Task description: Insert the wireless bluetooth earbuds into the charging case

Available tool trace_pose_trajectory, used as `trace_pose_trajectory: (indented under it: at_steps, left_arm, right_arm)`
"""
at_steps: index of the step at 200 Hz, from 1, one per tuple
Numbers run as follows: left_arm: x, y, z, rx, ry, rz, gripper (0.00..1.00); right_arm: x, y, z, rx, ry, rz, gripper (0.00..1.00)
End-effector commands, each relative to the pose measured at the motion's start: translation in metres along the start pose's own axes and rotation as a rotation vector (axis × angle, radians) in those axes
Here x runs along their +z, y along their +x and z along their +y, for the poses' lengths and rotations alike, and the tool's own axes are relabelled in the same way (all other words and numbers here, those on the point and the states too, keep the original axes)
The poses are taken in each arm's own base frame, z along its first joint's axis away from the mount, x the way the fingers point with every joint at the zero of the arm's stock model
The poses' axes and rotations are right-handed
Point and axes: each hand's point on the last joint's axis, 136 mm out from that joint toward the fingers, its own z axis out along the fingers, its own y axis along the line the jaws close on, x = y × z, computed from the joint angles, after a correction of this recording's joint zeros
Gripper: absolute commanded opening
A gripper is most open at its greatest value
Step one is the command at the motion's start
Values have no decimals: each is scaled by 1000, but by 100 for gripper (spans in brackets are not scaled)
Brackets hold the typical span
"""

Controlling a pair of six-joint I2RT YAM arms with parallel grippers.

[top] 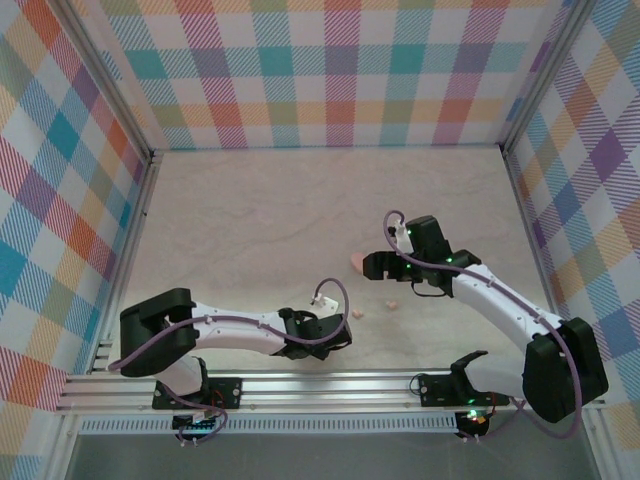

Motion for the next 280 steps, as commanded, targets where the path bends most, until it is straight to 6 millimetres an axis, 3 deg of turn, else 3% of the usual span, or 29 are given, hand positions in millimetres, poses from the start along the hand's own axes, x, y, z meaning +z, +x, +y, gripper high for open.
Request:
trace_pose_trajectory:
  at_steps: [1, 40, 74, 96, 145, 173, 195, 230, 280]
  left_arm:
    - [5, 1, -3, 37, 7, -10, 49]
    - [-4, -9, -2, 117, 8, -46, 39]
    - [-34, -34, 1, 186, 39, -128, 37]
    - [-61, -65, 1, 252, 58, -184, 37]
    - [-118, -147, -16, 373, 221, -348, 39]
    - [-142, -179, -27, 406, 314, -426, 39]
    - [-147, -192, -33, 432, 354, -432, 39]
    - [-146, -200, -40, 437, 405, -438, 38]
    - [-142, -205, -44, 443, 417, -441, 38]
  right_arm:
    - [-3, -5, 5, 26, -2, 27, 85]
    - [-2, -11, -3, 144, -46, 115, 85]
    - [-20, -26, 10, 151, -125, 73, 82]
    - [-33, -33, 25, 151, -186, 56, 78]
    - [-61, -30, 81, 170, -486, 152, 71]
    - [-78, -27, 102, 168, -622, 168, 67]
    - [-87, -26, 112, 181, -702, 167, 72]
    - [-87, -20, 110, 176, -694, 176, 75]
    - [-77, -17, 108, 210, -720, 231, 56]
